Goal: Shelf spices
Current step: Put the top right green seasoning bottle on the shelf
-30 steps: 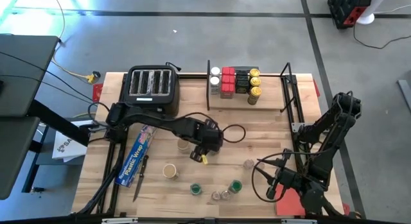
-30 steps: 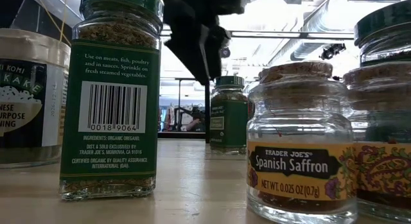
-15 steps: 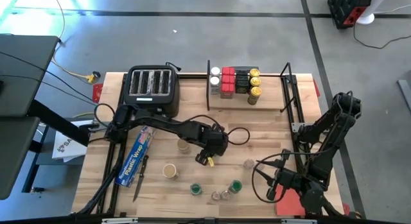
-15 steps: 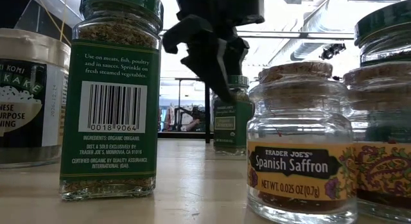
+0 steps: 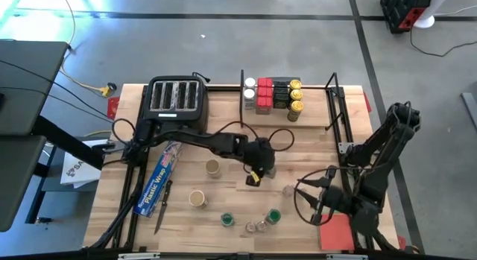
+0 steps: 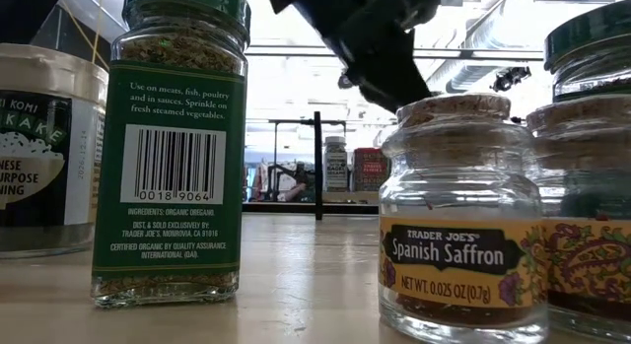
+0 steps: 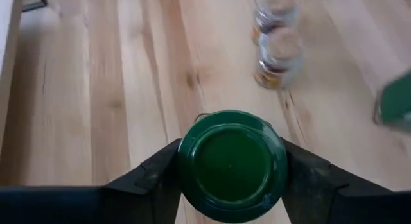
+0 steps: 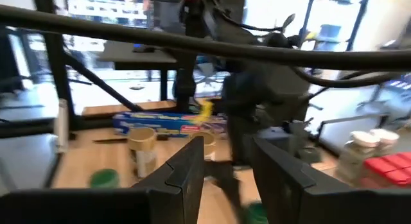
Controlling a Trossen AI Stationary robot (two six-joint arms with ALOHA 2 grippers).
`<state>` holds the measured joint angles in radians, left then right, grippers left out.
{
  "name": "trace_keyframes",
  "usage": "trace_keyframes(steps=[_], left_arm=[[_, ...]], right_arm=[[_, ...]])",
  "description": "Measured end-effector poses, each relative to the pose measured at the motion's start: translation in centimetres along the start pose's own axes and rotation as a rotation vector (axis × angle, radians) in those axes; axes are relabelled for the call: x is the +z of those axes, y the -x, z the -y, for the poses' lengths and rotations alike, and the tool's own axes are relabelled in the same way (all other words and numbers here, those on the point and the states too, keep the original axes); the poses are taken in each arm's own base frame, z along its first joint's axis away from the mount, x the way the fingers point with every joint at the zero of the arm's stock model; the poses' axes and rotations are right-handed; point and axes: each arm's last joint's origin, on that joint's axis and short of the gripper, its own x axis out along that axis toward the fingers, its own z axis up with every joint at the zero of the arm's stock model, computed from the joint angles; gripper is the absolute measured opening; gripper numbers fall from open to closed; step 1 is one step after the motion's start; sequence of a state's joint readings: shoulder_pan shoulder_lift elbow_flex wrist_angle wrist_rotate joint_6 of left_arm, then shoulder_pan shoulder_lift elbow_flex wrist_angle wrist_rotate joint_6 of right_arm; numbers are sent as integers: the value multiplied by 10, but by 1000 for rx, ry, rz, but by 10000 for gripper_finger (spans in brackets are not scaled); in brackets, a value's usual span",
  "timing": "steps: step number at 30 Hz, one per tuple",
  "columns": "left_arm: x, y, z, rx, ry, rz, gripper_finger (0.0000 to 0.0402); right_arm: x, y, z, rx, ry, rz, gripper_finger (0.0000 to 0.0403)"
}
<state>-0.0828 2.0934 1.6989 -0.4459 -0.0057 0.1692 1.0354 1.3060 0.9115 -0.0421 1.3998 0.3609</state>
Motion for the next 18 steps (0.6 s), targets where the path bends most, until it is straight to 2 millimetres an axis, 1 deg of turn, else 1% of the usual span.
trace_keyframes(steps=[5,9,12,16,18], left_arm=[[2,-21,-19,18,121,117,210],[0,-34,-28,39,195,159,212],[-1,-36,-33,66,231,157,213],[-1,-36,-39,82,216,167,220],[-1,-35,-42,67,230,185,229]], right_arm=[[11,-5,11,76,-88,-36,121],[12,-13,24,45,-167,-64,121],[8,-15,37,32,-216,-115,121],[1,-21,59,17,-304,-242,121],[-4,-26,68,-6,-295,-316,121]])
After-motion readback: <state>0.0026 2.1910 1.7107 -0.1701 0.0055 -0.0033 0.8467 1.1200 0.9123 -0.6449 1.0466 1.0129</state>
